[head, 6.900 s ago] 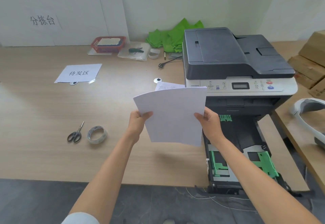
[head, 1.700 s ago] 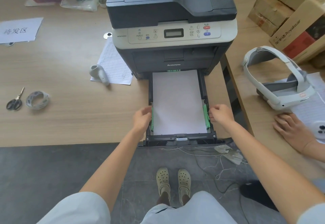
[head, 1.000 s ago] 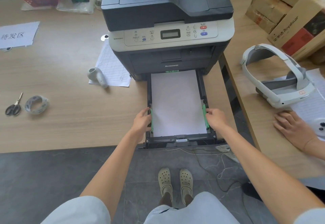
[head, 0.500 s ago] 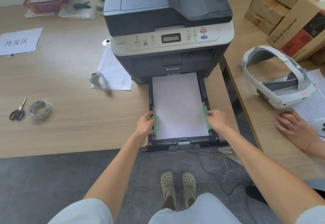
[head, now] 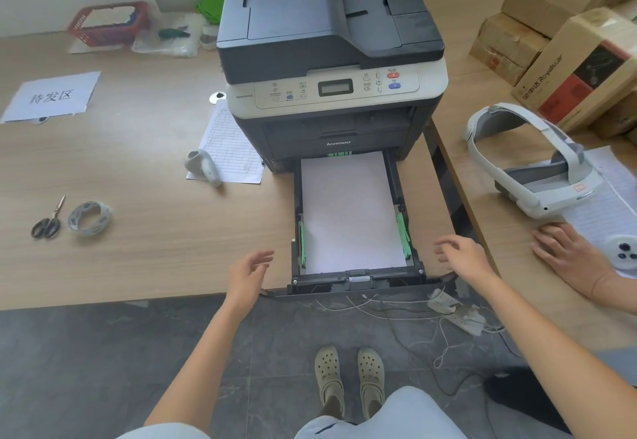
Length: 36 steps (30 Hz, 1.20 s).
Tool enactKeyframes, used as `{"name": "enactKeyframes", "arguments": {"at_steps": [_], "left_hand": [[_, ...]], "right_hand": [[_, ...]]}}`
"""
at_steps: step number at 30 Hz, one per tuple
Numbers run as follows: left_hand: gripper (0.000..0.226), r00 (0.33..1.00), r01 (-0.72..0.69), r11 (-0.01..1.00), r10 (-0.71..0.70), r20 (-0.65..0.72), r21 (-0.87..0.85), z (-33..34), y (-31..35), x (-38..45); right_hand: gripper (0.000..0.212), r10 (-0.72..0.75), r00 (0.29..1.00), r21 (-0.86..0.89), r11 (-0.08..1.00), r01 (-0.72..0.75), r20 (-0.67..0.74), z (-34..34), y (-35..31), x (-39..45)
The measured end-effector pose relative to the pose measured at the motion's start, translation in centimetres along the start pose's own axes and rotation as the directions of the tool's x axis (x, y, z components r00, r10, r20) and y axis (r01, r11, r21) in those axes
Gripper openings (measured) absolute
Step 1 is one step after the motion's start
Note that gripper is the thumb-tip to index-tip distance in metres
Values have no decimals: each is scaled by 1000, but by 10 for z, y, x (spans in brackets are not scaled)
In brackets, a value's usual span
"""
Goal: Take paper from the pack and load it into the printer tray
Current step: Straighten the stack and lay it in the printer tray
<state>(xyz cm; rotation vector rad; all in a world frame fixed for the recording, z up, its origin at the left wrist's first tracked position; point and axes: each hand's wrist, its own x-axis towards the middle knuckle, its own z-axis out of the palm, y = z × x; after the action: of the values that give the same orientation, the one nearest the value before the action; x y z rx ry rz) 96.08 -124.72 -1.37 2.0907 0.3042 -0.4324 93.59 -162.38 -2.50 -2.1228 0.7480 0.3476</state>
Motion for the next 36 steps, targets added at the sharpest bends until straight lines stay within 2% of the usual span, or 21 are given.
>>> {"name": "enactKeyframes", "arguments": {"at_steps": [3, 6, 9, 11, 12, 13, 16, 19, 23, 32, 36], "left_hand": [[34, 997, 46, 997, -50, -64, -69, -2, -25, -18], [32, 986, 67, 972, -98, -131, -226, 6, -38, -31], [36, 969, 112, 900, -193, -154, -421, 16, -47, -42], [47, 959, 148, 860, -246, -143, -488, 23, -53, -49], [54, 959, 160, 849, -255, -125, -505, 28, -54, -53], [58, 960, 170, 854, -256, -114, -491, 33, -55, -56], [62, 951, 189, 905, -265, -159, -381, 49, -50, -65], [64, 925, 184, 920, -281, -255, -347, 60, -38, -64], [69, 882, 175, 915, -310, -355, -364, 70, -28, -58], [73, 834, 131, 863, -362, -416, -488, 74, -25, -57], [74, 814, 95, 845, -371, -447, -526, 75, -15, -56]], "right_hand": [[30, 70, 998, 89, 994, -71, 7, 2, 26, -17], [32, 95, 995, 307, 948, -88, -8, 10, 34, -28], [33, 164, 986, 515, 848, -124, -32, 17, 38, -40], [32, 221, 975, 635, 757, -153, -28, 22, 43, -53], [33, 236, 972, 645, 745, -170, -17, 26, 47, -60], [36, 230, 973, 632, 755, -175, -5, 30, 51, -68], [52, 141, 990, 451, 882, -135, 21, 47, 54, -85], [70, 116, 993, 343, 935, -96, -39, 58, 47, -85], [58, 113, 983, 256, 964, -73, -145, 60, 39, -74], [65, 89, 957, 229, 973, -25, -276, 62, 35, -73], [76, 103, 948, 262, 965, -22, -302, 63, 31, -71]]}}
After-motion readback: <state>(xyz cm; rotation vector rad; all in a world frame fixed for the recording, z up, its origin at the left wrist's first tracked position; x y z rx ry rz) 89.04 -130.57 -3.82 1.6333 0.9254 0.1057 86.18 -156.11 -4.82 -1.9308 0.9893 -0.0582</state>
